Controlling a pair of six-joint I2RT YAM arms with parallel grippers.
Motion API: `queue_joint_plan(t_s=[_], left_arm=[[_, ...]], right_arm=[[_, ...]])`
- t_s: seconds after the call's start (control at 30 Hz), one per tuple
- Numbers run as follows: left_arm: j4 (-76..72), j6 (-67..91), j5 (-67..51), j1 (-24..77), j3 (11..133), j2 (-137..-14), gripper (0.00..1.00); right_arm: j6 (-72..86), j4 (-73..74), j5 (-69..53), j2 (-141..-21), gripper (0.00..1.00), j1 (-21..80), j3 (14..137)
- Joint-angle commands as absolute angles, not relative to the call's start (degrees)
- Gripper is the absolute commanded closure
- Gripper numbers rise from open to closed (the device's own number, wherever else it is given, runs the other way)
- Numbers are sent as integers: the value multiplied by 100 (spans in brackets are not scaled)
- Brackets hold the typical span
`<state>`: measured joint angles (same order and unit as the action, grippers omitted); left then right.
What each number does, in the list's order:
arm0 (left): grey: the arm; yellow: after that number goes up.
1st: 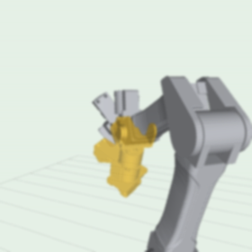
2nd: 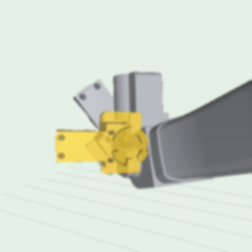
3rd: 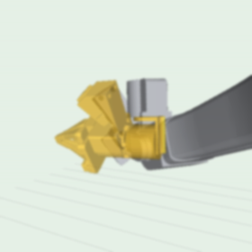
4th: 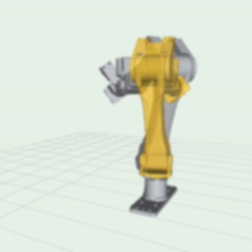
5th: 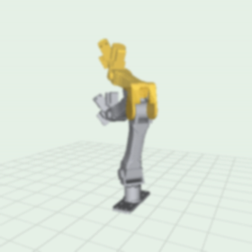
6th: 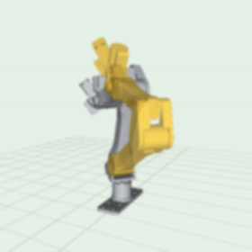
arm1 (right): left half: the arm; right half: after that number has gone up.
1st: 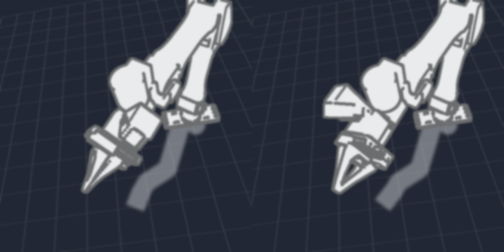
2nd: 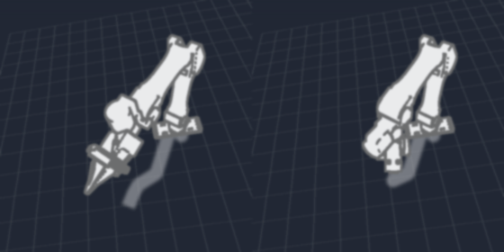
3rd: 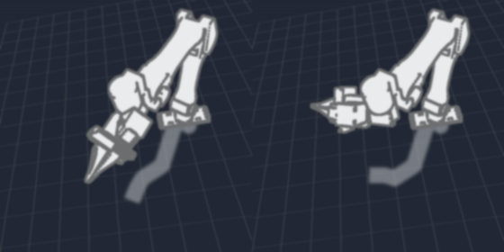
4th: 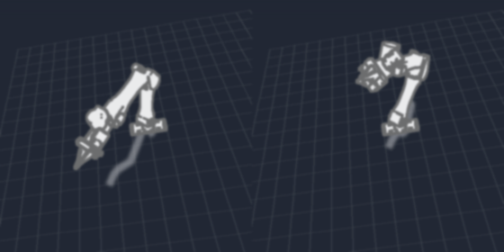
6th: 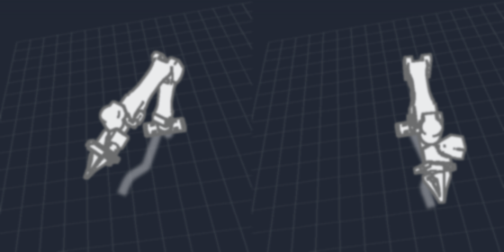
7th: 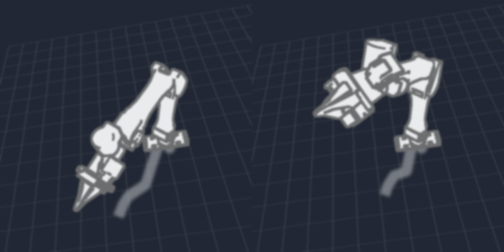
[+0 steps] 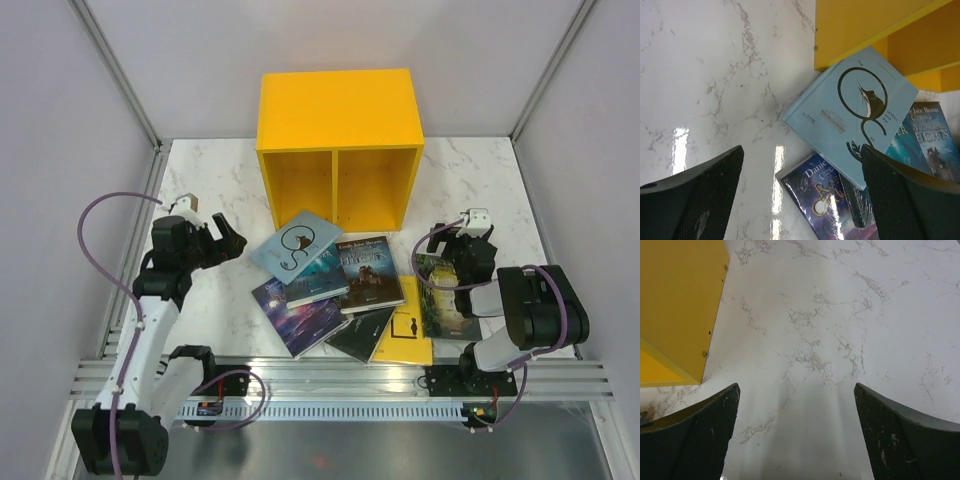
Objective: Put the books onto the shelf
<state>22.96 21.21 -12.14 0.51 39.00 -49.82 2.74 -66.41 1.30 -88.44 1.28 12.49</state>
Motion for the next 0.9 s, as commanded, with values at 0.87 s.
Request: queue_joint_plan(t_s=[0.87], left_arm=[[3973,3681,-2169,79,4290,-4578,0]], right_arm=[[4747,3919,2072,-3235,2,290,3859]])
